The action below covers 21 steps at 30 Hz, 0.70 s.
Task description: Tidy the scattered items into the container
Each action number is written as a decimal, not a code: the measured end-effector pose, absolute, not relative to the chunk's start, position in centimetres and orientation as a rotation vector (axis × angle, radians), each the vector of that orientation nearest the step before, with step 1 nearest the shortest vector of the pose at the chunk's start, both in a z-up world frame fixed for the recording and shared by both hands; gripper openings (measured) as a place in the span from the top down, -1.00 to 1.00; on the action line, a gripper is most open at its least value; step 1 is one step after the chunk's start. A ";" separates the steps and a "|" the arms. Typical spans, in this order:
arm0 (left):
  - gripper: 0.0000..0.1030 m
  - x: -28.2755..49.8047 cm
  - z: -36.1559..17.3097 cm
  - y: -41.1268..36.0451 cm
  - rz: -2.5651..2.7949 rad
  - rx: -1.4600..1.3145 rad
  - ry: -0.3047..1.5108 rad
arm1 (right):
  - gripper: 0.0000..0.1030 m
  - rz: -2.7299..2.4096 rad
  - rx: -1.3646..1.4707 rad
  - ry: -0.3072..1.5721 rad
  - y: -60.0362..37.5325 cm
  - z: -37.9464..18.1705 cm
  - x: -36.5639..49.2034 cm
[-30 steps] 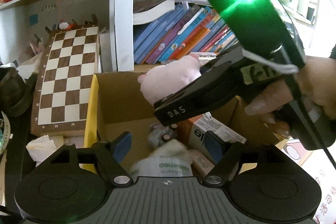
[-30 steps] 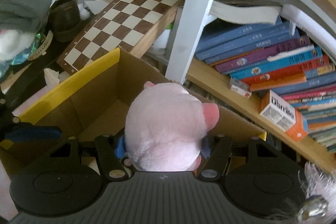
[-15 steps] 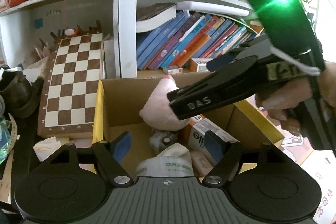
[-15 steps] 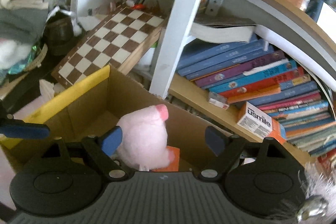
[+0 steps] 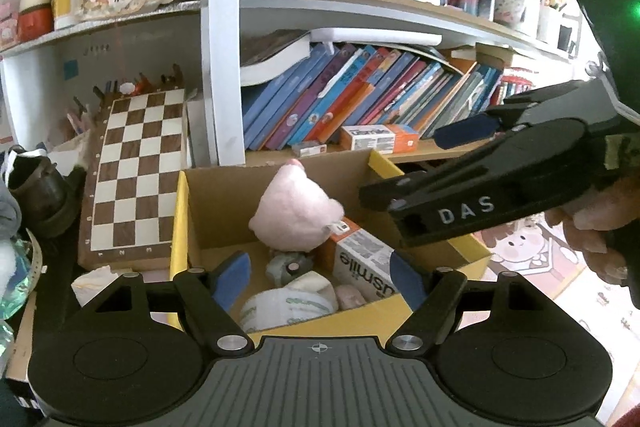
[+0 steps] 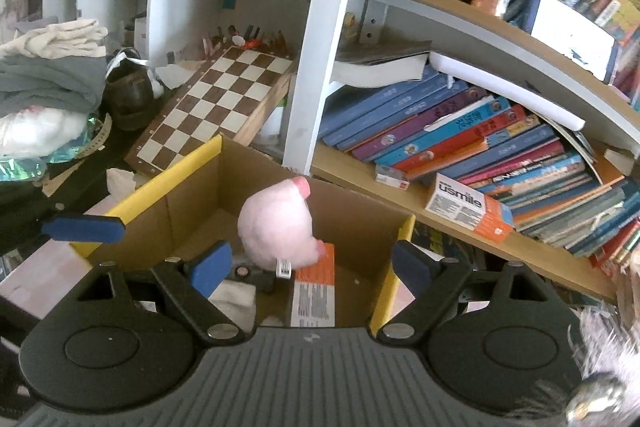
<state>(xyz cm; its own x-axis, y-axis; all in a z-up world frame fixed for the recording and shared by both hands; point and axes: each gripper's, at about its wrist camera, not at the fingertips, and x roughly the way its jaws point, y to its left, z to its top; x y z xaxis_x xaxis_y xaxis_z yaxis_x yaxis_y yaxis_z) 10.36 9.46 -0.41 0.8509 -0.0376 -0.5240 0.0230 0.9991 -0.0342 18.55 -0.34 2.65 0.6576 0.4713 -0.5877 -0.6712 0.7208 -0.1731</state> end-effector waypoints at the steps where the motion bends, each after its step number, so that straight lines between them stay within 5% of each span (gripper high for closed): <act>1: -0.54 10.1 -0.3 9.3 -0.033 -0.025 0.550 | -0.70 0.663 -0.392 0.542 -0.7 2.7 18.2; 21: -0.70 6.2 -0.4 6.9 -0.062 -0.009 0.581 | -0.78 0.575 -0.333 0.565 -7.6 1.7 12.0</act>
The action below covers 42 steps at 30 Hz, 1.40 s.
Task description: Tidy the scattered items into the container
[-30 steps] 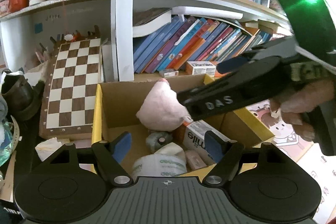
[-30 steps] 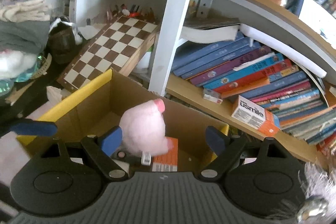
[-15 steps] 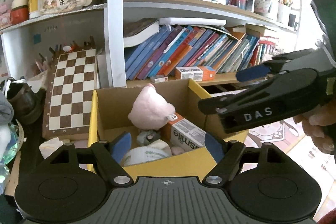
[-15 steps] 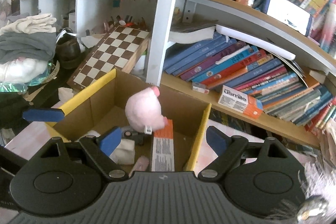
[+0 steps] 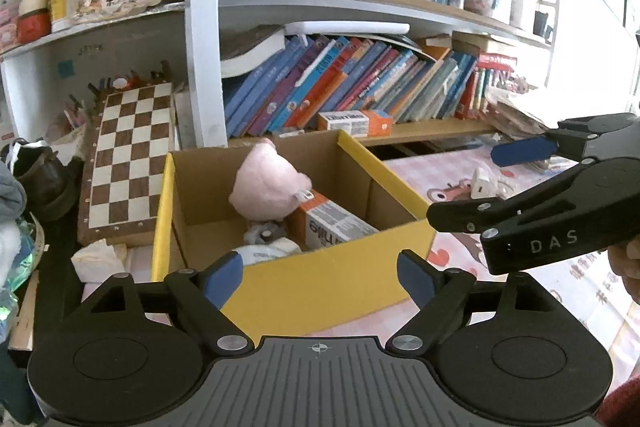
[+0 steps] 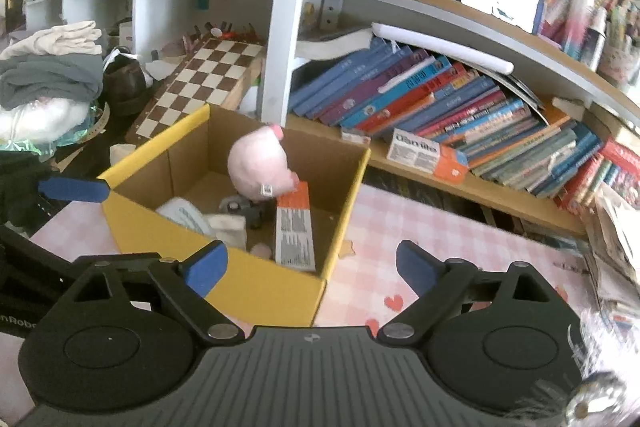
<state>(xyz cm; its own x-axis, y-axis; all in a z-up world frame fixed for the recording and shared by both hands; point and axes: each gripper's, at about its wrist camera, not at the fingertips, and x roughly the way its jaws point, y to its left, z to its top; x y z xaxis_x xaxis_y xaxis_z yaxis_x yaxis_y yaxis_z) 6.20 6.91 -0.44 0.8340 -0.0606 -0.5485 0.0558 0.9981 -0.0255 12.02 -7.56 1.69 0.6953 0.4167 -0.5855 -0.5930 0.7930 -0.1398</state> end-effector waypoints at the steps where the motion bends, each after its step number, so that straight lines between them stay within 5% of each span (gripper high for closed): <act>1: -0.70 6.1 -0.5 6.8 -0.065 -0.008 0.585 | -0.78 0.571 -0.329 0.568 -7.8 1.6 11.8; 42: -0.73 2.9 -3.7 4.3 -0.062 -0.062 0.749 | -0.88 0.431 -0.235 0.743 -12.1 -3.5 6.5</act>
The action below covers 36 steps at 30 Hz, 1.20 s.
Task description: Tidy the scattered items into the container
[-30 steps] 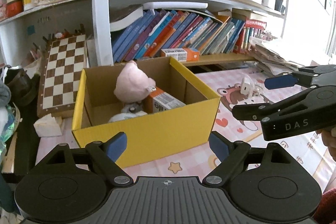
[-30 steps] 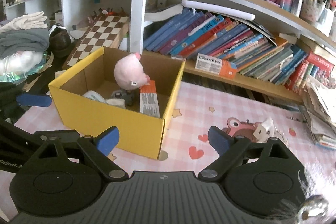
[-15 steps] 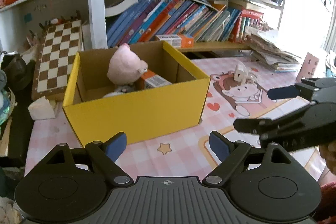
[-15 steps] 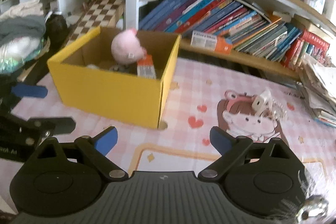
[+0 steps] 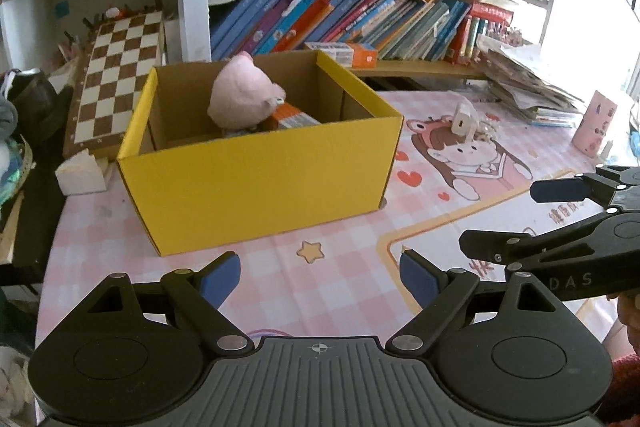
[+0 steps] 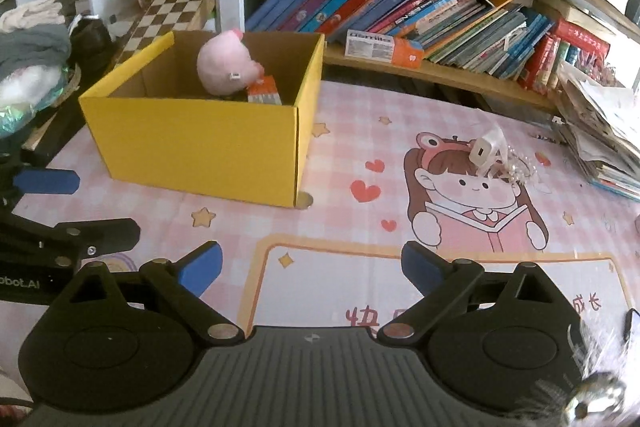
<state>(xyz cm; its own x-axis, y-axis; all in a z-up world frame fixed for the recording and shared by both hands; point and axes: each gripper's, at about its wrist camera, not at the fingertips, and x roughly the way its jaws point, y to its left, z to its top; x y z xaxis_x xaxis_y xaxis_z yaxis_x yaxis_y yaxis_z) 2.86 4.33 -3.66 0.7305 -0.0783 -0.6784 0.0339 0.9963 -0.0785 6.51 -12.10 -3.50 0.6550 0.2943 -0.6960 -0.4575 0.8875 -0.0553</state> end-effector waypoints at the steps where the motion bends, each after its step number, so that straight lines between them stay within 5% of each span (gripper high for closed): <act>1: -0.73 2.9 -3.7 4.3 -0.063 -0.067 0.754 | -0.88 0.431 -0.240 0.743 -12.1 -3.5 6.5; 36: -0.84 5.8 -3.7 -2.7 0.111 -0.108 0.800 | -0.95 0.580 -0.288 0.773 -18.2 -3.9 12.0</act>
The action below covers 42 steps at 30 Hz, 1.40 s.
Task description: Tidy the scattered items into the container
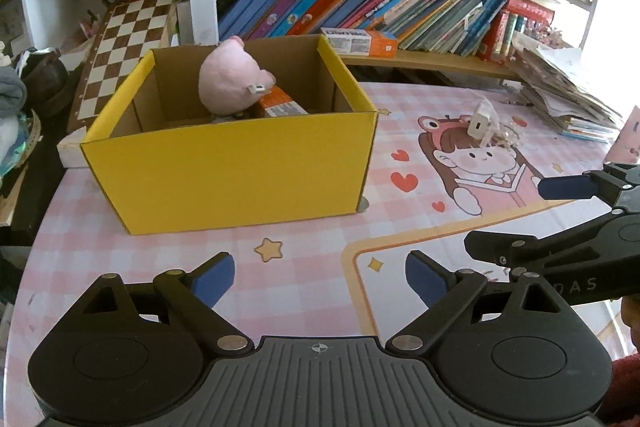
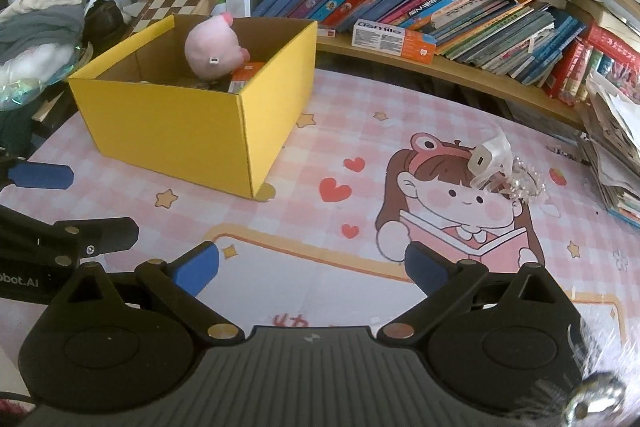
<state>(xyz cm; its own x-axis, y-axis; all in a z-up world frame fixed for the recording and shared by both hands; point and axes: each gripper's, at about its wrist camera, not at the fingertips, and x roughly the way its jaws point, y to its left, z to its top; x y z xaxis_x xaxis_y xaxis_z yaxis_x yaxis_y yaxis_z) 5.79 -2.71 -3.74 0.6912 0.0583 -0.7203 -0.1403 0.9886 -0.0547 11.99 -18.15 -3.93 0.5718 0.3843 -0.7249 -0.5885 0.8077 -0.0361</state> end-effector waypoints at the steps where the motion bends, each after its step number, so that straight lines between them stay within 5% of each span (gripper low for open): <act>1: -0.84 6.0 -3.7 -3.1 0.116 -0.110 0.800 | -0.95 0.584 -0.291 0.772 -18.5 -3.9 12.2; 42: -0.83 15.0 -4.3 -18.7 0.036 0.019 0.822 | -0.95 0.487 -0.169 0.793 -35.5 -5.6 21.4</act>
<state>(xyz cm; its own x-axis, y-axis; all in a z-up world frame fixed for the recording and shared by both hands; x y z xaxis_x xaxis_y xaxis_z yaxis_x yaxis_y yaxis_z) 15.00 -18.73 -4.26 0.6805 0.0396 -0.7317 -0.0249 0.9992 0.0309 21.37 -35.46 -5.62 0.5979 0.3556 -0.7184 -0.4802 0.8765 0.0342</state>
